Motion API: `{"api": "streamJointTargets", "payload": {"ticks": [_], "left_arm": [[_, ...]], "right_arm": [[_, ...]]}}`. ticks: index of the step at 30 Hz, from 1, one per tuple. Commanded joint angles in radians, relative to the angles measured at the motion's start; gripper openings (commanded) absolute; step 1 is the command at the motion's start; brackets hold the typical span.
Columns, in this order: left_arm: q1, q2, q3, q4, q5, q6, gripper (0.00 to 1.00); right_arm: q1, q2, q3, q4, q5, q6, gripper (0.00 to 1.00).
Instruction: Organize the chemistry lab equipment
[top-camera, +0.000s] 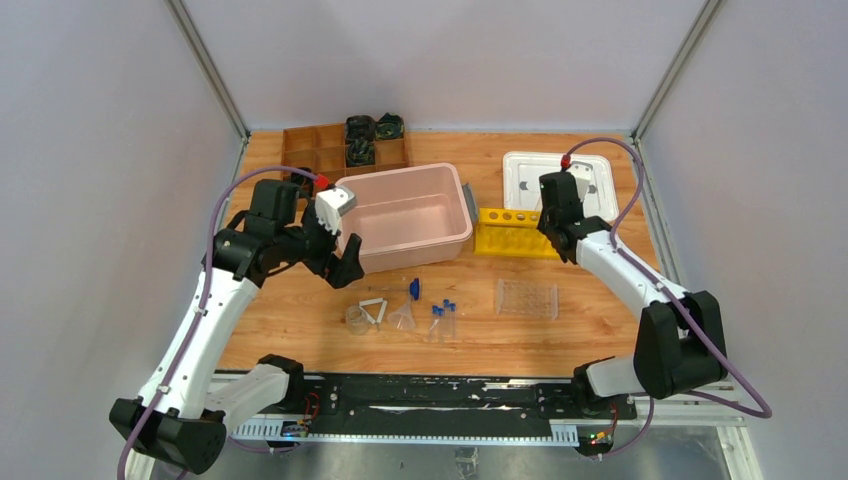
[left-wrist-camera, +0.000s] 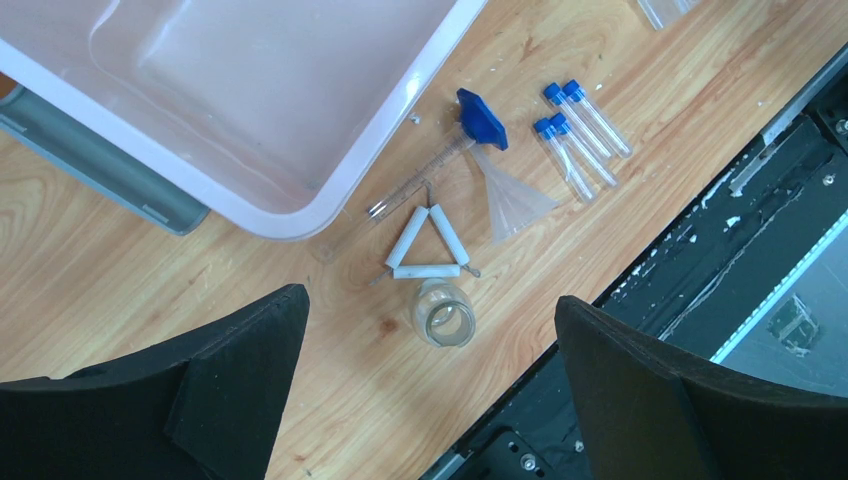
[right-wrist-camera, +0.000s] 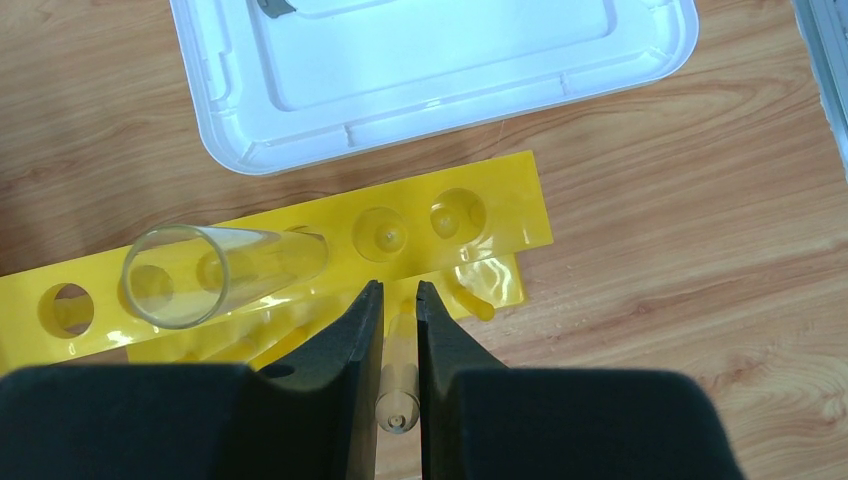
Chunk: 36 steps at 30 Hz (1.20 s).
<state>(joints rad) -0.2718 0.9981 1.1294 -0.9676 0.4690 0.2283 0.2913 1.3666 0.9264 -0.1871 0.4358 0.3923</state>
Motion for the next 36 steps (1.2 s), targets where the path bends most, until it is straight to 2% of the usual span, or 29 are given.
{"api": "streamJointTargets", "payload": {"ticks": [1, 16, 25, 33, 36], "left_arm": [[-0.004, -0.006, 0.039, 0.003, 0.023, 0.008, 1.0], [-0.004, 0.004, 0.041, 0.004, 0.028, 0.011, 1.0], [-0.004, 0.011, 0.038, 0.003, 0.039, 0.003, 1.0], [-0.004, -0.002, 0.032, 0.003, 0.031, 0.008, 1.0], [-0.004, -0.001, 0.033, 0.003, 0.031, 0.009, 1.0]], "right_arm": [[-0.018, 0.012, -0.004, 0.024, -0.005, 0.001, 0.0], [-0.018, -0.005, -0.083, -0.001, -0.09, 0.061, 0.0], [-0.018, -0.023, -0.072, -0.032, -0.054, 0.042, 0.0], [-0.017, -0.052, -0.006, -0.111, -0.042, 0.039, 0.39], [-0.018, -0.084, 0.011, -0.145, -0.043, 0.044, 0.47]]}}
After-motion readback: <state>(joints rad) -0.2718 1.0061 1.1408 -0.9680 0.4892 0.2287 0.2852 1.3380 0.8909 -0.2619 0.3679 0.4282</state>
